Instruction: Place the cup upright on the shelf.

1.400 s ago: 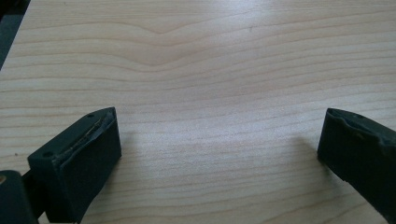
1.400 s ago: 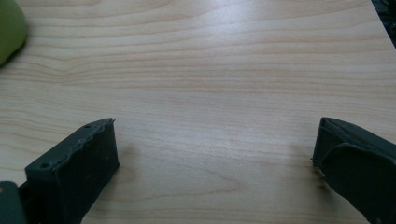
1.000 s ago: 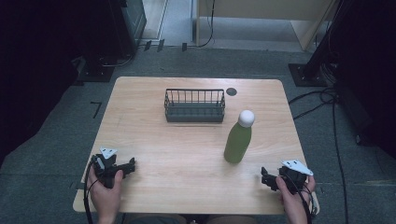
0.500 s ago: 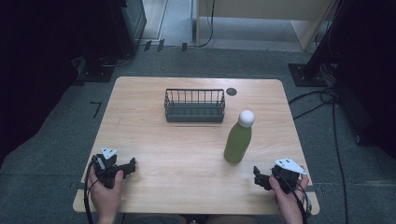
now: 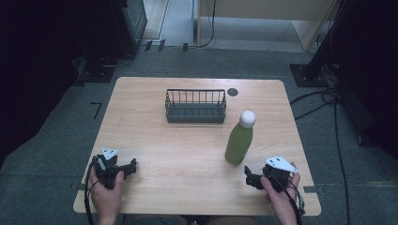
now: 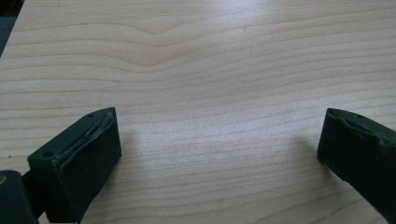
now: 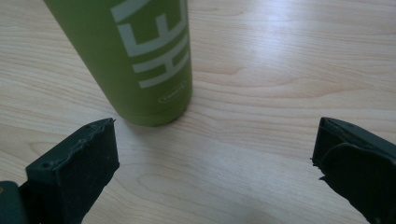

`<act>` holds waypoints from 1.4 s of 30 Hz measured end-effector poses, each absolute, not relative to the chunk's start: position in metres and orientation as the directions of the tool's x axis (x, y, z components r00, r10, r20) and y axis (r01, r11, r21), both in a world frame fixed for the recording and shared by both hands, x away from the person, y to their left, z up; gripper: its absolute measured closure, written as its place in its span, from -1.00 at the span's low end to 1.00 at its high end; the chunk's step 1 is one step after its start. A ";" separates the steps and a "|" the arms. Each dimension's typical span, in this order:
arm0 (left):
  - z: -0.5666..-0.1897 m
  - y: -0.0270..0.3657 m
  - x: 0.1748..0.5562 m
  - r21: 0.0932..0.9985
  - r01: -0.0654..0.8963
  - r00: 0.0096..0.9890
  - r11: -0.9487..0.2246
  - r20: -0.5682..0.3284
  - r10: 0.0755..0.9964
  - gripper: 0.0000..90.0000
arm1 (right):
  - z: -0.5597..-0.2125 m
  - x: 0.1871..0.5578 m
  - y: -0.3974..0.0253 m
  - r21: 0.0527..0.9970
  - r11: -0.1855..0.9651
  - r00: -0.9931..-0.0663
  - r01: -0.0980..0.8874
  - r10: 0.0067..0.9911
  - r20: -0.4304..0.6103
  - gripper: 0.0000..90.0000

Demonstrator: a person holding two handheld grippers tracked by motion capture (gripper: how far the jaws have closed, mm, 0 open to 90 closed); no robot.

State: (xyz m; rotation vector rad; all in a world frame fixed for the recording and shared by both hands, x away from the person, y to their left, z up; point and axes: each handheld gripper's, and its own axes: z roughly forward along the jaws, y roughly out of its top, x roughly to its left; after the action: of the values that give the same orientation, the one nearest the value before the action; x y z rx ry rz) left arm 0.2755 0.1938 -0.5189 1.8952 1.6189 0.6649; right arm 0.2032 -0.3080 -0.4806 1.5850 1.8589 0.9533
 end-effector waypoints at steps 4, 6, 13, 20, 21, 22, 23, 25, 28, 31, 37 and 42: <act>-0.519 0.194 0.276 0.690 0.714 0.150 -0.119 0.015 0.989 -1.00 | -0.479 0.206 -0.303 0.785 0.079 -0.202 0.615 0.977 0.060 -1.00; -0.519 0.194 0.276 0.690 0.714 0.150 -0.119 0.015 0.988 -1.00 | -0.477 0.208 -0.297 0.790 0.088 -0.222 0.607 0.973 0.062 -1.00; -0.519 0.194 0.276 0.690 0.714 0.151 -0.119 0.015 0.988 -1.00 | -0.472 0.216 -0.285 0.798 0.091 -0.258 0.596 0.963 0.083 -1.00; -0.519 0.194 0.276 0.690 0.714 0.150 -0.119 0.015 0.989 -1.00 | -0.468 0.225 -0.275 0.803 0.078 -0.263 0.592 0.960 0.101 -1.00; -0.519 0.194 0.276 0.690 0.714 0.150 -0.119 0.015 0.989 -1.00 | -0.467 0.226 -0.273 0.804 0.077 -0.263 0.589 0.959 0.101 -1.00; -0.519 0.194 0.276 0.690 0.714 0.151 -0.119 0.015 0.988 -1.00 | -0.467 0.226 -0.273 0.804 0.077 -0.263 0.589 0.959 0.101 -1.00; -0.519 0.194 0.276 0.690 0.714 0.151 -0.119 0.015 0.988 -1.00 | -0.464 0.229 -0.270 0.805 0.076 -0.263 0.588 0.959 0.101 -1.00; -0.519 0.194 0.276 0.690 0.714 0.152 -0.120 0.015 0.988 -1.00 | -0.462 0.231 -0.268 0.806 0.075 -0.260 0.588 0.960 0.100 -1.00; -0.519 0.194 0.276 0.690 0.714 0.152 -0.120 0.015 0.988 -1.00 | -0.459 0.235 -0.264 0.809 0.074 -0.267 0.583 0.958 0.105 -1.00; -0.519 0.194 0.276 0.690 0.714 0.153 -0.121 0.015 0.988 -1.00 | -0.456 0.237 -0.262 0.817 0.076 -0.276 0.572 0.955 0.105 -1.00; -0.519 0.194 0.276 0.690 0.714 0.154 -0.122 0.015 0.988 -1.00 | -0.451 0.242 -0.260 0.839 0.044 -0.252 0.542 0.961 0.112 -0.85; -0.519 0.194 0.276 0.690 0.714 0.154 -0.122 0.015 0.988 -1.00 | -0.447 0.246 -0.260 0.856 0.028 -0.243 0.517 0.963 0.116 -0.76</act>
State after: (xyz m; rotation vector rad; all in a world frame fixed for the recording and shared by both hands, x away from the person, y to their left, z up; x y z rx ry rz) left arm 0.2755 0.1937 -0.5190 1.8981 1.6150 0.6630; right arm 0.2461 -0.2596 -0.4473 1.5008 1.8002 1.1395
